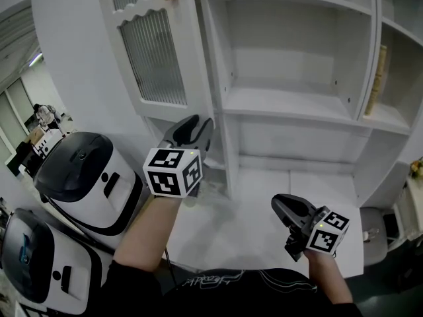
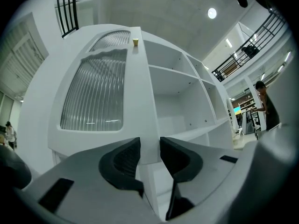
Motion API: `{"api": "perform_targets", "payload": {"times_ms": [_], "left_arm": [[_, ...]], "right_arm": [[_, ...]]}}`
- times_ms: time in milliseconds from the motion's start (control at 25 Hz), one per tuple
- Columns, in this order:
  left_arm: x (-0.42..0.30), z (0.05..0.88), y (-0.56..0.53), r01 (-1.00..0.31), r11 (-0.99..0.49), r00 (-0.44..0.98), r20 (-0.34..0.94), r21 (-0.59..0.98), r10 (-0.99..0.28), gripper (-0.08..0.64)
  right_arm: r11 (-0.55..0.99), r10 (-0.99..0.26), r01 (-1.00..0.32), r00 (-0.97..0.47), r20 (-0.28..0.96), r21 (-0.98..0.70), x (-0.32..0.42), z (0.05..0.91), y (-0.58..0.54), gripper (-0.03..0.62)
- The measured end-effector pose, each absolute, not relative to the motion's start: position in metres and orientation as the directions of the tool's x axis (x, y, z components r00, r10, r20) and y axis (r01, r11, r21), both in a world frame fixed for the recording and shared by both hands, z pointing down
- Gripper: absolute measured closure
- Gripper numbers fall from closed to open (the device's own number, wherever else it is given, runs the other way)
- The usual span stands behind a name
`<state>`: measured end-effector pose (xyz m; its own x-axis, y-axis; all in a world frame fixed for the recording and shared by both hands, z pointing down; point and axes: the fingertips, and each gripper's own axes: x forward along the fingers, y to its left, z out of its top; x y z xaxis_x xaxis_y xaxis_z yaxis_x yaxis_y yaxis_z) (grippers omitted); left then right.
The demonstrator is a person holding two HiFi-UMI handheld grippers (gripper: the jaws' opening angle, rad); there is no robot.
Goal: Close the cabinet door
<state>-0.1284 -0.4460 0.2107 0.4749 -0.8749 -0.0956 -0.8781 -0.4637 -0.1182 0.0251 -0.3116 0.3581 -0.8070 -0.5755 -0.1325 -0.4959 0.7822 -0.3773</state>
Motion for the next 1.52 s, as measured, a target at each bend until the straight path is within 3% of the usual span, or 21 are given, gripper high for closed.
{"api": "perform_targets", "payload": {"times_ms": [160,320,600,1520], "left_arm": [[-0.123,0.21,-0.461,-0.87,-0.484,0.492,-0.086,-0.097,-0.867,0.422],[-0.127,0.209,-0.475,-0.871,-0.485,0.491,-0.092,-0.08,-0.866,0.493],[-0.13,0.208,-0.493,-0.879,-0.472,0.477,-0.094,-0.071,-0.874,0.518],[-0.132,0.207,-0.51,-0.876,-0.479,0.482,-0.089,-0.056,-0.871,0.535]], "right_arm": [[0.773,-0.579,-0.494,-0.805,-0.128,-0.398,0.028,0.365,-0.324,0.535],[0.771,-0.583,-0.495,-0.802,-0.129,-0.401,0.027,0.366,-0.333,0.535],[0.763,-0.597,-0.51,-0.792,-0.13,-0.398,0.027,0.366,-0.345,0.535],[0.76,-0.608,-0.523,-0.782,-0.136,-0.387,0.033,0.36,-0.355,0.535]]}}
